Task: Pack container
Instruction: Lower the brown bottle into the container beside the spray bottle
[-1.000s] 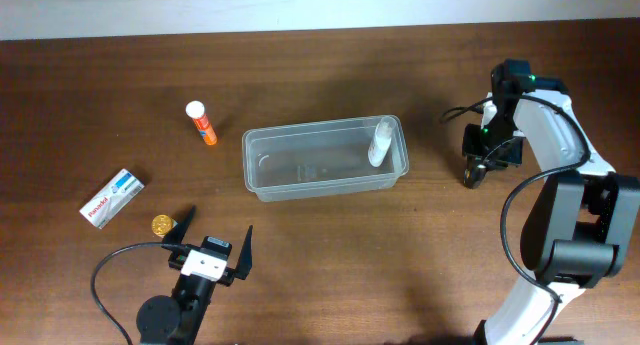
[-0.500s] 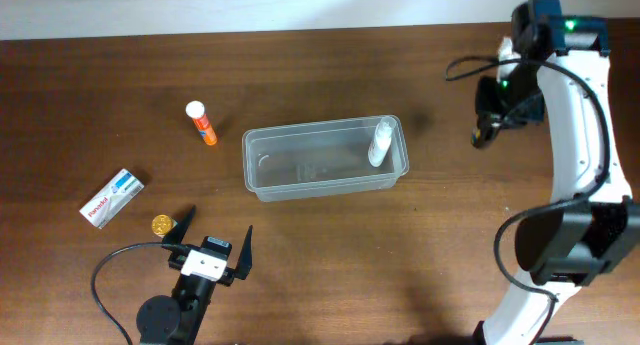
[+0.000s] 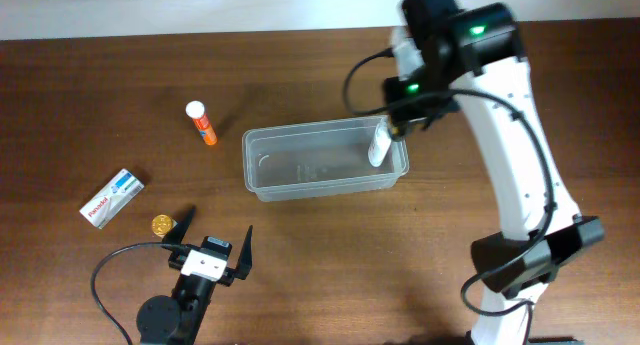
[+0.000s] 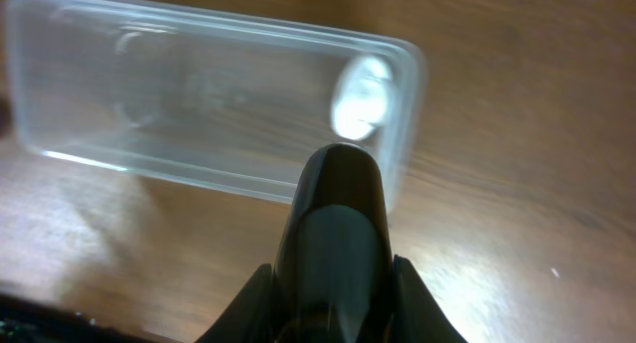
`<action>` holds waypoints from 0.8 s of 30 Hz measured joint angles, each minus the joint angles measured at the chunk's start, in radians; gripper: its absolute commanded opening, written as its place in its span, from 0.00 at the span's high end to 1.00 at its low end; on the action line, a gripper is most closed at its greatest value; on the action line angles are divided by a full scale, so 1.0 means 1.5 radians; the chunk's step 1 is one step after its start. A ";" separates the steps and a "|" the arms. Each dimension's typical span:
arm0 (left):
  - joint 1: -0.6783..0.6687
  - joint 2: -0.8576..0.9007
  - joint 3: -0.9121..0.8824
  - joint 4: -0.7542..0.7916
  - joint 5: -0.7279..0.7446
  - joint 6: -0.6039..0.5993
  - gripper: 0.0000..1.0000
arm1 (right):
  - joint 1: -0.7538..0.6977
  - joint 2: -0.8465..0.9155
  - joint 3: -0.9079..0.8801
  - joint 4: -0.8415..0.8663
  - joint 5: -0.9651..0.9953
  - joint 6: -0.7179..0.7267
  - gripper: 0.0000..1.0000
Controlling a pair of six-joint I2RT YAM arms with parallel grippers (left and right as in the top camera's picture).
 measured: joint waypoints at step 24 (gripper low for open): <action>0.000 0.000 0.000 0.000 0.000 0.000 0.01 | 0.105 0.000 -0.243 0.190 0.047 0.062 0.78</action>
